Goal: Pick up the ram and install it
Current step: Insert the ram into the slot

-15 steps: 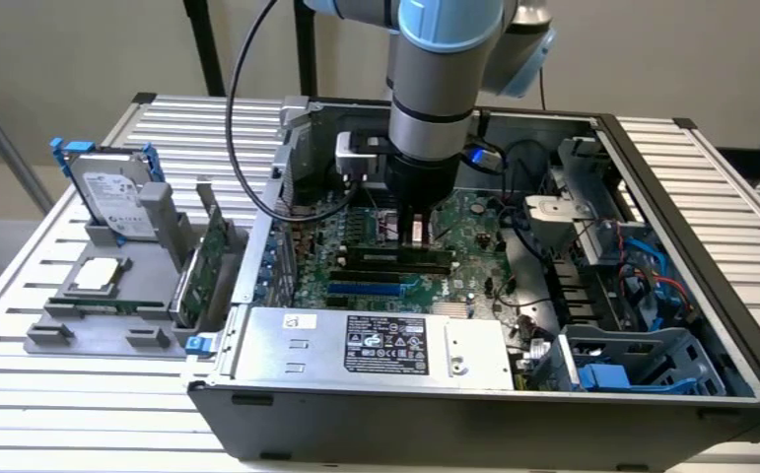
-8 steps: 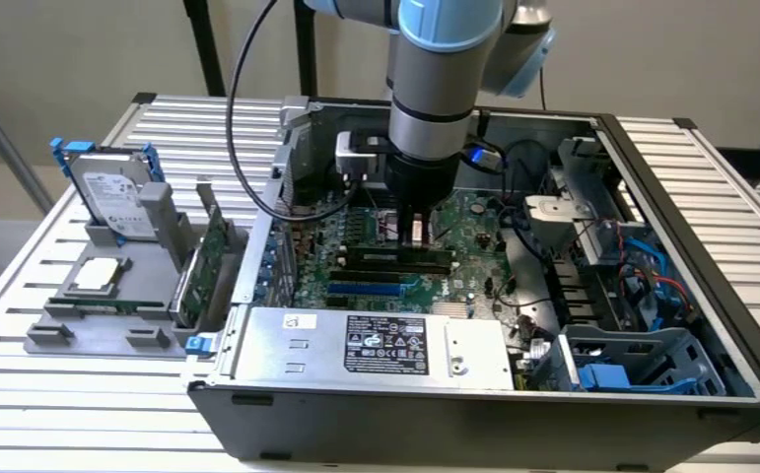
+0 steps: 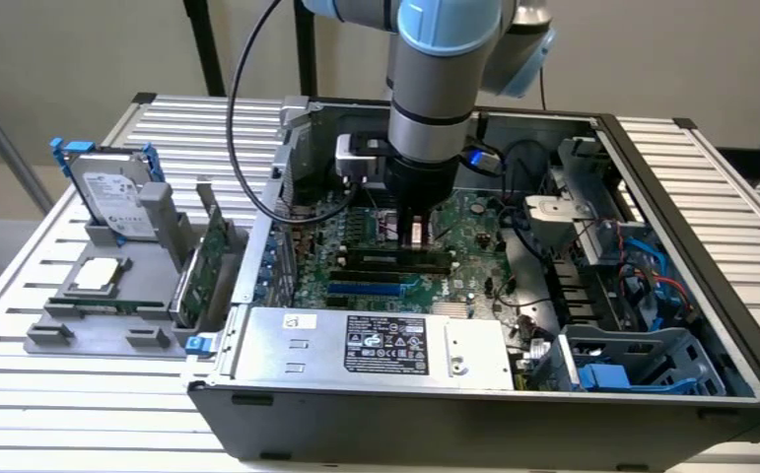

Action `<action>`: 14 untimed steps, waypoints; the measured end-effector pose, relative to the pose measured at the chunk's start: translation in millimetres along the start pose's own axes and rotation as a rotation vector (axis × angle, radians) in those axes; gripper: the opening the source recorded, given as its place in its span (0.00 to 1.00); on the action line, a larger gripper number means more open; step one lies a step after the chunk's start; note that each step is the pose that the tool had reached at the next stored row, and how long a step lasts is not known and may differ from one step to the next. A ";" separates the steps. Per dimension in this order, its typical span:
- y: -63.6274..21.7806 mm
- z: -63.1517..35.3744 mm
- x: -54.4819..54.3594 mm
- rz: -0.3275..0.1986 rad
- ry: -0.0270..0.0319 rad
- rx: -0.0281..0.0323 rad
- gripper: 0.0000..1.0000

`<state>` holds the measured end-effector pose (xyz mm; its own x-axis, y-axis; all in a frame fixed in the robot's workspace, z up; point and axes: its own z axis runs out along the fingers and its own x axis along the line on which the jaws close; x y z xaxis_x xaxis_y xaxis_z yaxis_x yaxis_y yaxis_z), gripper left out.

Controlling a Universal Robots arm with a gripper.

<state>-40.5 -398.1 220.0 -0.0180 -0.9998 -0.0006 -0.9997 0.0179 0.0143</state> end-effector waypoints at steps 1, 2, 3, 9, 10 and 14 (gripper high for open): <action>0.0 0.0 0.0 0.000 0.0000 0.0000 1.00; 0.0 0.2 -0.1 0.000 -0.0003 0.0002 1.00; 0.0 0.1 -0.1 0.000 -0.0005 0.0002 1.00; 1.0 -11.0 -0.1 0.000 -0.0004 0.0002 1.00; 1.3 -13.8 0.0 0.000 -0.0005 0.0001 1.00; 2.3 -21.6 0.0 0.000 -0.0008 0.0002 1.00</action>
<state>-42.5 -398.0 241.5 -0.0180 -0.9998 -0.0013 -0.9997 0.0180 0.0141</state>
